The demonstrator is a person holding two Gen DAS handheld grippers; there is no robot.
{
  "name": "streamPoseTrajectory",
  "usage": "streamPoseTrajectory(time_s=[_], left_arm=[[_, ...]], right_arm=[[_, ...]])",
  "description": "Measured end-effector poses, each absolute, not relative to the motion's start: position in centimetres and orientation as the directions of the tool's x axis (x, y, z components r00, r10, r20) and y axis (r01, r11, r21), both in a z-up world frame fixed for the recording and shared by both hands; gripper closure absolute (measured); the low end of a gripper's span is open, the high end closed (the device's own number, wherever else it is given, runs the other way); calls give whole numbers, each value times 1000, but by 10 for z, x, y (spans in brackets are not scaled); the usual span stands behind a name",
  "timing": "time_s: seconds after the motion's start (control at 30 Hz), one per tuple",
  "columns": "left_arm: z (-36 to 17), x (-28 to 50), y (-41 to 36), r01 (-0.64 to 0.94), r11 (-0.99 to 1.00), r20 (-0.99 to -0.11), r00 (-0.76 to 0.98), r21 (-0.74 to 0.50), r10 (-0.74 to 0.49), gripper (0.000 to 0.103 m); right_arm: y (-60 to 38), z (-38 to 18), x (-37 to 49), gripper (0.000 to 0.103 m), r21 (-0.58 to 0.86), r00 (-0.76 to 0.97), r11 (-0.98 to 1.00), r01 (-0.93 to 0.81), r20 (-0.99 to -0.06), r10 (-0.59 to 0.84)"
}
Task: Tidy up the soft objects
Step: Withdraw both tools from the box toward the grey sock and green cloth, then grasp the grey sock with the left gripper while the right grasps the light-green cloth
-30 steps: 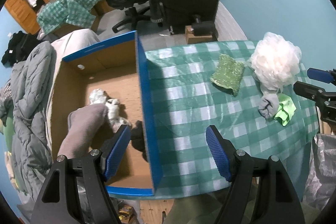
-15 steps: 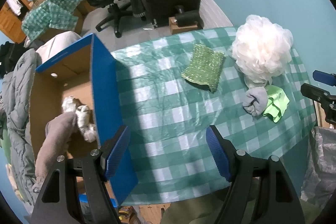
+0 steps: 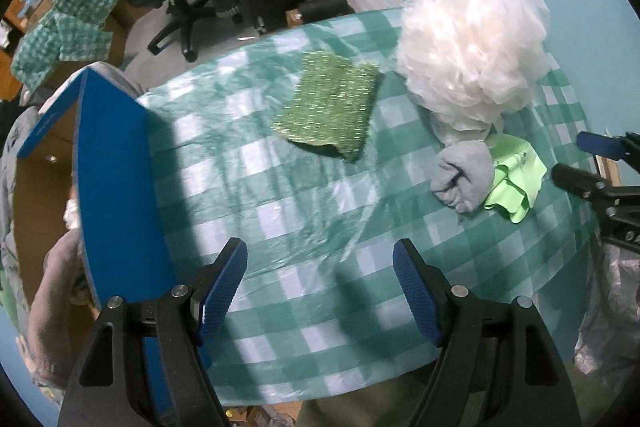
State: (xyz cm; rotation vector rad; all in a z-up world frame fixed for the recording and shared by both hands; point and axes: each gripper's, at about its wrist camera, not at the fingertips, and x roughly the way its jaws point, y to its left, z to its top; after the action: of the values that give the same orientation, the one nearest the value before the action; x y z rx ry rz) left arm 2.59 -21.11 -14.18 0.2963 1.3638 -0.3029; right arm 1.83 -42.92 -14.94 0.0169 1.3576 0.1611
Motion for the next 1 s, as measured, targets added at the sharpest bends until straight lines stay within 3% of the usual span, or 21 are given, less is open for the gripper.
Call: streamPoseTrajectory(time_s=[0.7, 0.87, 1.0], left_arm=[[-181, 26, -262, 459, 889, -982, 170, 3, -85, 26], [-182, 23, -274, 478, 878, -980, 172, -4, -98, 22], [-183, 21, -284, 490, 872, -981, 166, -4, -98, 22]], right_arm=[[-412, -222, 17, 31, 38, 162, 971, -236, -984, 78], [-411, -224, 14, 50, 42, 165, 970, -240, -983, 83], [-423, -222, 14, 89, 71, 162, 971, -229, -981, 110]])
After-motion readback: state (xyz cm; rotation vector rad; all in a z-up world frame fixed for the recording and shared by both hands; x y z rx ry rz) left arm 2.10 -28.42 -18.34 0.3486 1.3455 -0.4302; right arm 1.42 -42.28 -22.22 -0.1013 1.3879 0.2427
